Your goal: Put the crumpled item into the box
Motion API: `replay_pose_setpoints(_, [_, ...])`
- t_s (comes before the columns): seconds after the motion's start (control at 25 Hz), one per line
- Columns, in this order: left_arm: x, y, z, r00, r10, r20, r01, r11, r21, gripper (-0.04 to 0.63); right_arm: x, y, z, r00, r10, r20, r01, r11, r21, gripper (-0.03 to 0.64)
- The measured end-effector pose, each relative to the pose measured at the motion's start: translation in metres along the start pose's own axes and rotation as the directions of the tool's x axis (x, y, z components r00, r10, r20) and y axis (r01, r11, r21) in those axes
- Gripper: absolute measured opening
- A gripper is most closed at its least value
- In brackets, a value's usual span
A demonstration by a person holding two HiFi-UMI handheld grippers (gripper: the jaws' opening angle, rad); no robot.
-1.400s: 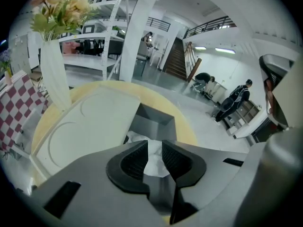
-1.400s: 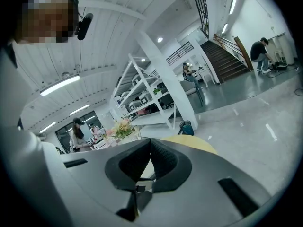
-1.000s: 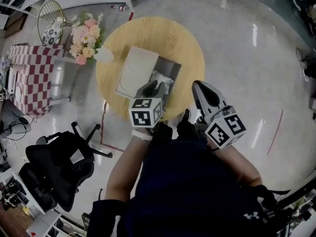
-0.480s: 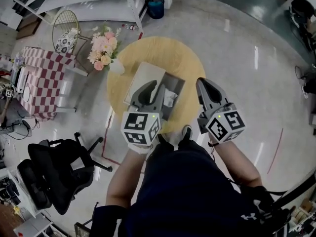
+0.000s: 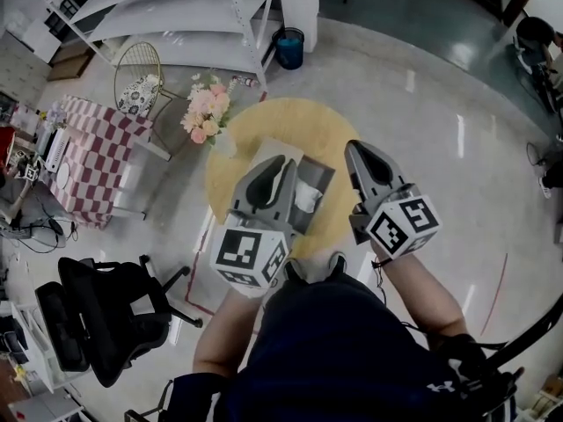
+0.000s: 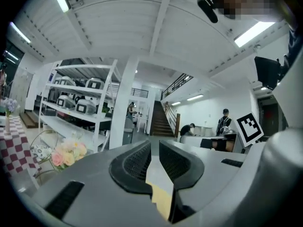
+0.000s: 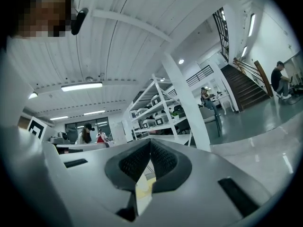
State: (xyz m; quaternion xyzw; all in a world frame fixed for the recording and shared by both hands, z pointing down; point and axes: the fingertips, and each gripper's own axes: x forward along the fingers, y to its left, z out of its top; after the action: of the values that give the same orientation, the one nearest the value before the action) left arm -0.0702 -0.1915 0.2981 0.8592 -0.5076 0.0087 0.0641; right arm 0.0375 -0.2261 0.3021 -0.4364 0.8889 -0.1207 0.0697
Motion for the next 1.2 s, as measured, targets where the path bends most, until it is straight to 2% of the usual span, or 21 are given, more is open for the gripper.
replay_pose_setpoints(0.2, [-0.017,-0.013,0.033,0.995,-0.021,0.097,0.018,0.999,0.03,0.025,-0.002,0.024,0.031,0.997,0.044,0.061,-0.044,0.999,0.004,0.005])
replay_pose_setpoints(0.44, [-0.032,-0.016,0.059,0.983,0.003,0.184,-0.012,0.999,0.047,0.017,-0.011,0.047,0.056,0.988,0.087,0.129,-0.08,0.995,-0.058,0.005])
replay_pose_setpoints(0.68, [-0.034,-0.024,0.069,0.975,0.003,0.221,-0.023,0.996,0.086,0.017,-0.015,0.057,0.065,0.981,0.107,0.159,-0.089,0.99,-0.113,0.005])
replay_pose_setpoints(0.92, [-0.028,-0.016,0.074,0.969,0.02,0.245,-0.042,0.995,0.088,0.017,-0.012,0.067,0.067,0.978,0.133,0.163,-0.101,0.976,-0.192,0.005])
replay_pose_setpoints(1.2, [-0.016,-0.013,0.057,0.979,0.015,0.201,-0.027,0.998,0.059,0.017,-0.007,0.054,0.051,0.987,0.104,0.121,-0.08,0.978,-0.192,0.005])
